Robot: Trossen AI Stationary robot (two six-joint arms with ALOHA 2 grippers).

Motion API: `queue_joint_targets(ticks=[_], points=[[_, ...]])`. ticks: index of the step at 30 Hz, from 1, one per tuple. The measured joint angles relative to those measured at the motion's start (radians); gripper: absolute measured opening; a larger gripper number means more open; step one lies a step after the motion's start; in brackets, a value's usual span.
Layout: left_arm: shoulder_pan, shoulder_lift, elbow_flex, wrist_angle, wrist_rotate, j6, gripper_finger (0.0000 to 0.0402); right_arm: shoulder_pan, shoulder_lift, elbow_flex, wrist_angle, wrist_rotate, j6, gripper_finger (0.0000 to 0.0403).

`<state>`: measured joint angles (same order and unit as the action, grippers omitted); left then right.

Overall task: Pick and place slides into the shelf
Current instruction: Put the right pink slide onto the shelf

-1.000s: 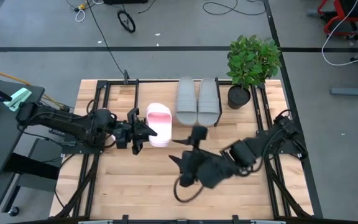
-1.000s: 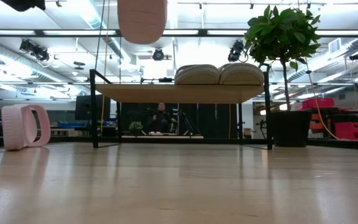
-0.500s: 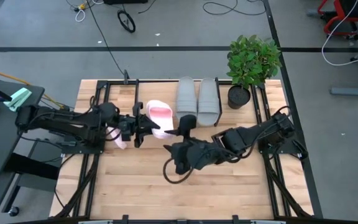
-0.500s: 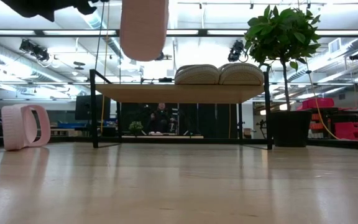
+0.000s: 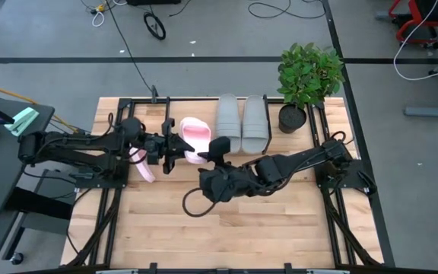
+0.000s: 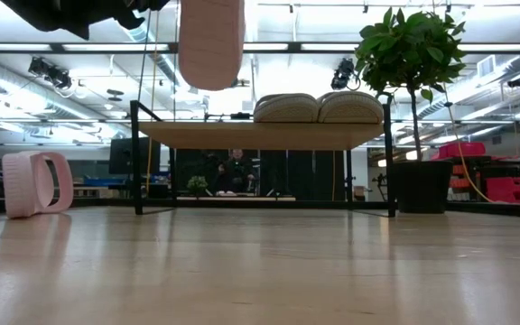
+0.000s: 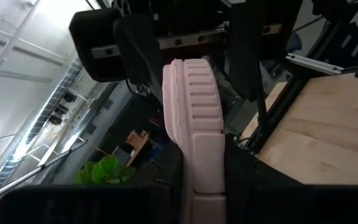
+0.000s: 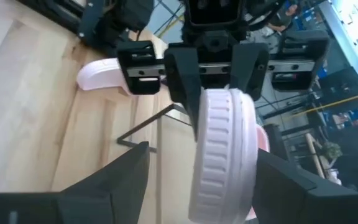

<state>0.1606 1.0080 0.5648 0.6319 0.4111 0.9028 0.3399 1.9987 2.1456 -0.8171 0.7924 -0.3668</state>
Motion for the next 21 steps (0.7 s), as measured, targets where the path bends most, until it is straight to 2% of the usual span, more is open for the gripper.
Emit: queue_joint_targets(ticks=[8, 15, 21], points=[[0.009, 0.0, 0.0, -0.046, 0.008, -0.002, 0.0078, -0.027, -0.001, 0.0, 0.007, 0.0, -0.002, 0.0235], [0.018, 0.0, 0.0, -0.069, 0.005, -0.015, 0.0077, -0.035, -0.001, 0.0, -0.023, -0.04, 0.013, 0.0163], [0.018, 0.001, 0.0, -0.069, 0.002, -0.024, 0.0077, -0.06, -0.001, 0.0, -0.081, -0.059, 0.091, 0.0123]])
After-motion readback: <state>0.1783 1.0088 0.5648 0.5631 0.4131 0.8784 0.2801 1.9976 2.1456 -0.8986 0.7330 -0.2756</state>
